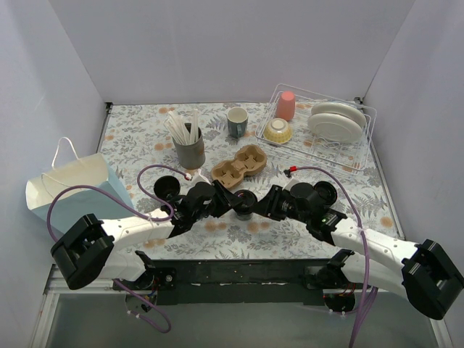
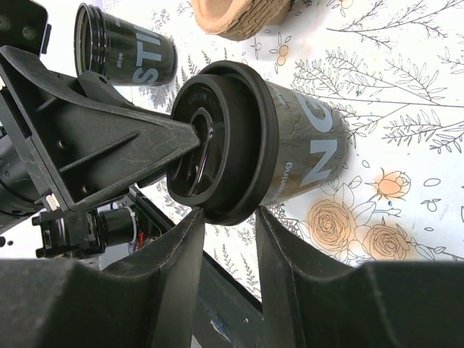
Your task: Pack the takeout coffee
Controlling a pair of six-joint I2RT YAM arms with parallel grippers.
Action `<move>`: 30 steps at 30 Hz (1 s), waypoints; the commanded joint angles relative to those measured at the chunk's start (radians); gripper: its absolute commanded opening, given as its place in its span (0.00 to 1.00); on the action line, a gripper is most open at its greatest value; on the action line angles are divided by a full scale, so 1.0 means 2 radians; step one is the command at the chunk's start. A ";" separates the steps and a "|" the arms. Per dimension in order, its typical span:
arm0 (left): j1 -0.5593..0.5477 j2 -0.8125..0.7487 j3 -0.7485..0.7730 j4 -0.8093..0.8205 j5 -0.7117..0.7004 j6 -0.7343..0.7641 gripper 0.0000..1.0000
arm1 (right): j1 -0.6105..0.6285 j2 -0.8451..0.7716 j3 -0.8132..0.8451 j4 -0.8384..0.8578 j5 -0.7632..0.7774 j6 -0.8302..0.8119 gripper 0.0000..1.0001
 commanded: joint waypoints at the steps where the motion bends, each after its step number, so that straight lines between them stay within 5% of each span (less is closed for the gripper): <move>1: -0.016 0.032 -0.033 -0.162 0.038 0.030 0.39 | -0.001 -0.008 -0.004 0.020 0.037 0.012 0.40; 14: -0.017 0.036 -0.045 -0.159 0.042 0.026 0.39 | -0.004 -0.003 -0.060 0.014 0.084 0.032 0.27; 21: -0.017 0.045 -0.050 -0.153 0.048 0.025 0.39 | -0.009 0.028 -0.109 0.081 0.070 0.034 0.11; 30: -0.018 0.042 -0.065 -0.148 0.053 0.020 0.39 | -0.011 0.059 -0.159 0.147 0.041 0.066 0.09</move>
